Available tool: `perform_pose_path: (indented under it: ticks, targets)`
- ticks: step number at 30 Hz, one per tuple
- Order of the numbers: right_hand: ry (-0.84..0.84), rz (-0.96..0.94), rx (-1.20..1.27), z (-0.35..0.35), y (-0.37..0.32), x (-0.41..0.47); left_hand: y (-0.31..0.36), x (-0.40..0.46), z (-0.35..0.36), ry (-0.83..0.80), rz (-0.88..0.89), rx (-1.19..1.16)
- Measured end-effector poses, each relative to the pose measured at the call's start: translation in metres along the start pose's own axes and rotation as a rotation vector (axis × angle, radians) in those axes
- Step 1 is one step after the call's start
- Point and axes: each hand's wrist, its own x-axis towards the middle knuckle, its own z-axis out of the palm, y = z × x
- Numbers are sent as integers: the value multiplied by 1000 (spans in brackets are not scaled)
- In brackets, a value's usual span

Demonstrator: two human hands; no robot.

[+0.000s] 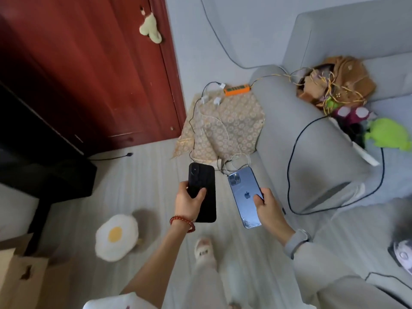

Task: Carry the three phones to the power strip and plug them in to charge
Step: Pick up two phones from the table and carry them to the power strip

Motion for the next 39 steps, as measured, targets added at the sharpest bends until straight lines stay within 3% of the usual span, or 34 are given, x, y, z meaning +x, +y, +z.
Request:
perform_pose_path:
  ticks: [9,17,23,30,39]
  targets:
    - [-5,99,74,25,-78,255,53,267,49,-61,-83,-65]
    - [24,148,96,11,-124,416,113,433,104,-148,-157,-24]
    - [-5,233,99,-14,-112,549,137,534,178,-175,-267,-17]
    - [-166,318,11,-33,-70,706,139,638,292,-119,-487,-38]
    - [-344,396,-137,-10,4,844,85,732,400,-72,-629,-9]
